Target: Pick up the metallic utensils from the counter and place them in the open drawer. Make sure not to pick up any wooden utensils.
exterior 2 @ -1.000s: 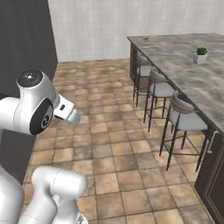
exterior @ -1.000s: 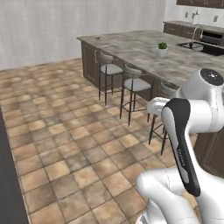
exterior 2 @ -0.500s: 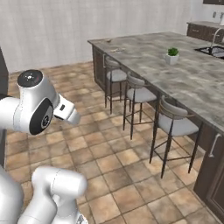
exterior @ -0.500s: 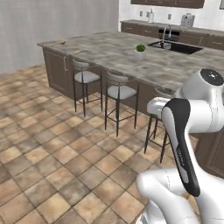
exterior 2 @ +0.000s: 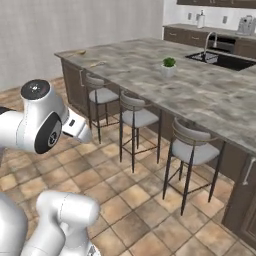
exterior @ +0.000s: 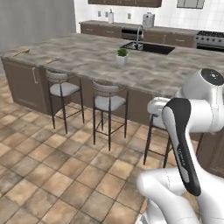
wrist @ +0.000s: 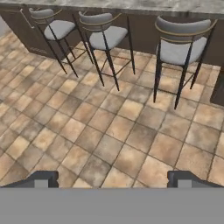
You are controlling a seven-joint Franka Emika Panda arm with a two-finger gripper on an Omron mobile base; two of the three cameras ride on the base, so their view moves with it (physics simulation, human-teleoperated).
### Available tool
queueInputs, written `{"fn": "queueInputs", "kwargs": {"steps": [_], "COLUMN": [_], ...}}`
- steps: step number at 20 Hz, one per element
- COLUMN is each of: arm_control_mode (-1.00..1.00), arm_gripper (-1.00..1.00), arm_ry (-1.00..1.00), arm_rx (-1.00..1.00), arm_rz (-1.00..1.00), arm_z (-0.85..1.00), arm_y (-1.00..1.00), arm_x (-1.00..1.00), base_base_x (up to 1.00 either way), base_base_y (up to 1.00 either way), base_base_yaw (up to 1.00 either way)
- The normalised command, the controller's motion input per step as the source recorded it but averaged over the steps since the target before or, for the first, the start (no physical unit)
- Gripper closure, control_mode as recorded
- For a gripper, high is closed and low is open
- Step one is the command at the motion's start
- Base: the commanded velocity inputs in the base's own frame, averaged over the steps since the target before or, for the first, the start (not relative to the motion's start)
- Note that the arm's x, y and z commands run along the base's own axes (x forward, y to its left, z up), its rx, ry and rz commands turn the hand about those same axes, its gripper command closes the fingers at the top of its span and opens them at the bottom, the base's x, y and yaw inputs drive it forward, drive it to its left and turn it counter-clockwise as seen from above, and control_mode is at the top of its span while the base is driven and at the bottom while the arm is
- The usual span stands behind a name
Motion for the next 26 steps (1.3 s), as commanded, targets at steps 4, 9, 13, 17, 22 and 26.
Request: {"fn": "queueInputs", "kwargs": {"steps": [4,9,13,17,22,26], "arm_control_mode": [1.00,1.00,1.00,1.00,1.00,1.00], "arm_gripper": [-1.00,-1.00,-1.00,-1.00,-1.00,-1.00], "arm_ry": [0.00,0.00,0.00,0.00,0.00,0.00], "arm_rx": [0.00,0.00,0.00,0.00,0.00,0.00], "arm_rz": [0.00,0.00,0.00,0.00,0.00,0.00], "arm_z": [0.00,0.00,0.00,0.00,0.00,0.00], "arm_y": [0.00,0.00,0.00,0.00,0.00,0.00], "arm_x": [0.00,0.00,0.00,0.00,0.00,0.00], "base_base_x": [1.00,1.00,1.00,1.00,1.00,0.49], "base_base_y": [1.00,1.00,1.00,1.00,1.00,1.00], "base_base_yaw": [-0.45,-0.43,-0.41,-0.43,-0.41,-0.27]}}
